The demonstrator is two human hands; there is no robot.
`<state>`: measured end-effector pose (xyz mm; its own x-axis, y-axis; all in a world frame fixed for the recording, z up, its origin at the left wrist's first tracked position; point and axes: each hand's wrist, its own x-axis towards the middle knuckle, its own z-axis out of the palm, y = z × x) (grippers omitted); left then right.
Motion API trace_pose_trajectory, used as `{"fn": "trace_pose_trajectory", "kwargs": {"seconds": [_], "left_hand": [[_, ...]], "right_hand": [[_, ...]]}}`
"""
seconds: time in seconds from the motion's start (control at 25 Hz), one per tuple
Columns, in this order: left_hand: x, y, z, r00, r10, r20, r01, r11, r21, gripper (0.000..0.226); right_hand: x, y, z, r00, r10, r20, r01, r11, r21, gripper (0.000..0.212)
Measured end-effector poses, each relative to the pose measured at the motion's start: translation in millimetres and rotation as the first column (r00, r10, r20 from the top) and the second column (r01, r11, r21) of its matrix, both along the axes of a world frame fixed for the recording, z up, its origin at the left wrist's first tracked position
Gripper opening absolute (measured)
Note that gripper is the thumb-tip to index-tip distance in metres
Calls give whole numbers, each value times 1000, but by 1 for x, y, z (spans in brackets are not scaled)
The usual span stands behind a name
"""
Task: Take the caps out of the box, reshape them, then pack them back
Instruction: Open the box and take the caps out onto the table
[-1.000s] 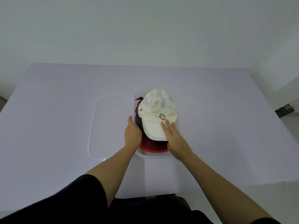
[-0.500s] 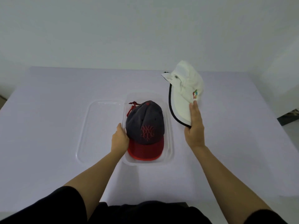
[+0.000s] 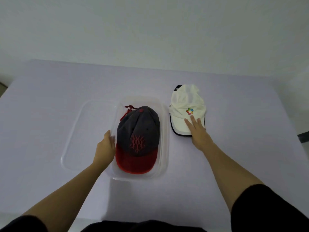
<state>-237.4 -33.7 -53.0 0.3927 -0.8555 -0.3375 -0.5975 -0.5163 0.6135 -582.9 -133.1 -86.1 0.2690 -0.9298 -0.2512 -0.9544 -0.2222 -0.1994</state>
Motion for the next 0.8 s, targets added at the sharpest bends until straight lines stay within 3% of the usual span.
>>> {"fn": "trace_pose_trajectory", "kwargs": {"seconds": [0.32,0.44,0.56,0.64,0.68,0.72,0.8], "left_hand": [[0,1,5,1000,-4,-7,3,1000,-26,46],[3,4,6,1000,2,-23,-3,1000,-23,44],[8,6,8,1000,-3,-20,2,1000,-21,43],[8,7,8,1000,-12,-28,12,1000,-16,44],[7,7,8,999,-15,-36,15,1000,-10,45],[7,8,8,999,-17,-47,17,1000,-5,45],[7,8,9,998,-20,-66,20,1000,-3,46]], "right_hand": [[17,-50,12,994,38,-104,-28,994,102,92],[34,-33,33,998,-32,62,22,988,151,91],[84,14,61,916,33,401,-5,997,-72,74],[123,54,69,868,253,428,-152,955,-257,56],[138,72,70,860,313,402,-219,939,-264,50],[152,86,68,882,313,353,-260,947,-190,49],[169,101,60,950,250,186,-263,963,51,72]]}}
